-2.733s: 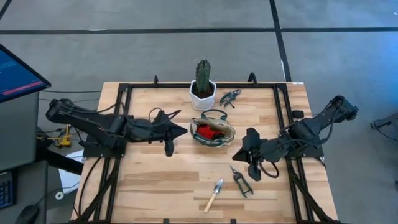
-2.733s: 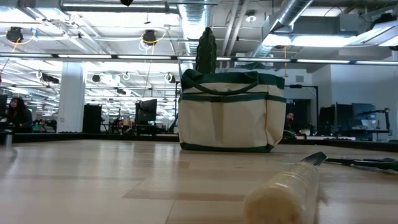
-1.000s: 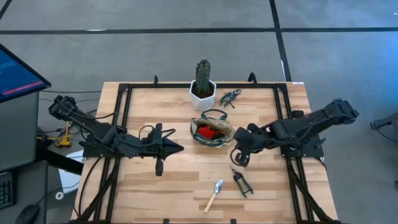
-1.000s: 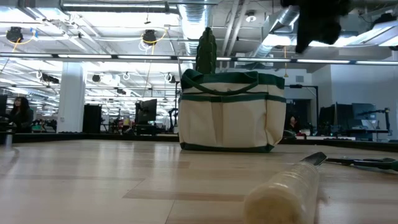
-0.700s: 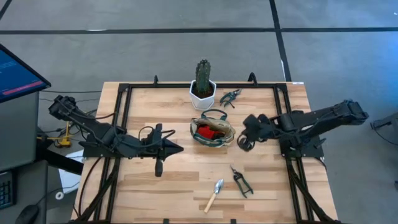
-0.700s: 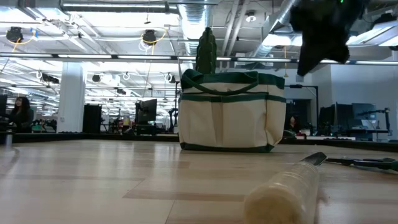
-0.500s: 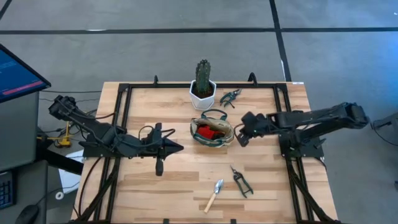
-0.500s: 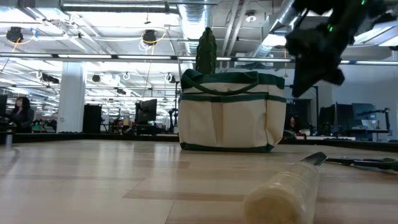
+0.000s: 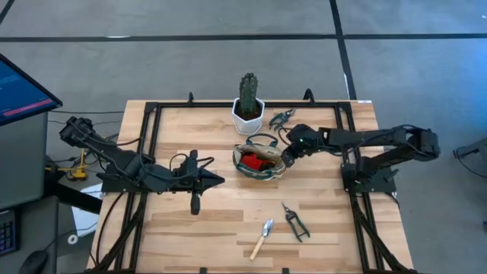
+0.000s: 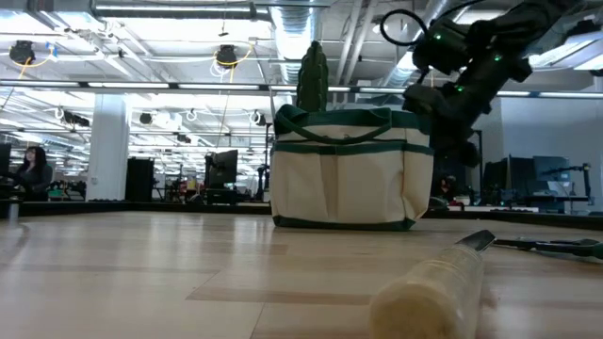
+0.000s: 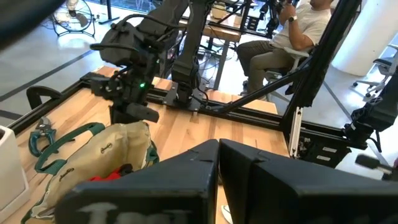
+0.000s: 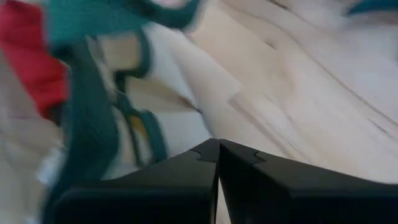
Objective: Pick & Place Garden tools in Gardening bag
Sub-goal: Adjust the gardening bag, then put the bottom green shear scissors into the gardening bag
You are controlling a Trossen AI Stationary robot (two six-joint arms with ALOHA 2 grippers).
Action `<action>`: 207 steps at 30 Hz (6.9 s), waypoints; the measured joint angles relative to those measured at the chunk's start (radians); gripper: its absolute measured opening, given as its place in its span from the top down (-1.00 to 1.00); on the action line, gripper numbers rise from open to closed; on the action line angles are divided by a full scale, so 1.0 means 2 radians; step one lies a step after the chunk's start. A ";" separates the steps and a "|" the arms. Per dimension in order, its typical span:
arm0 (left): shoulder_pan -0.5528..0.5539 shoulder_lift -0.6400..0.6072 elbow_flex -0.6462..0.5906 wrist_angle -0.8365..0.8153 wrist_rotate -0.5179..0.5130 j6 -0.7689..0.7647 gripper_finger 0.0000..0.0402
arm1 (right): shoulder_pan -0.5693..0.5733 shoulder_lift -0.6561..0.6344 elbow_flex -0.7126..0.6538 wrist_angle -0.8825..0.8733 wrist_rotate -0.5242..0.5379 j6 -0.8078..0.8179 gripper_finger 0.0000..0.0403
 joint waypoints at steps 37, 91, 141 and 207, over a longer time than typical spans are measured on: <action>0.000 0.000 0.000 0.000 -0.011 0.012 1.00 | 0.108 0.056 0.019 0.161 -0.111 0.086 1.00; -0.016 0.000 0.000 0.000 -0.018 0.012 0.99 | 0.328 -0.140 0.033 -0.190 0.087 0.292 1.00; -0.016 0.000 0.000 0.000 -0.018 0.011 1.00 | 0.462 0.122 0.169 -0.227 -0.003 0.475 1.00; 0.041 0.000 0.000 0.002 -0.012 -0.109 0.81 | 0.447 0.248 0.352 -0.594 0.074 0.270 0.92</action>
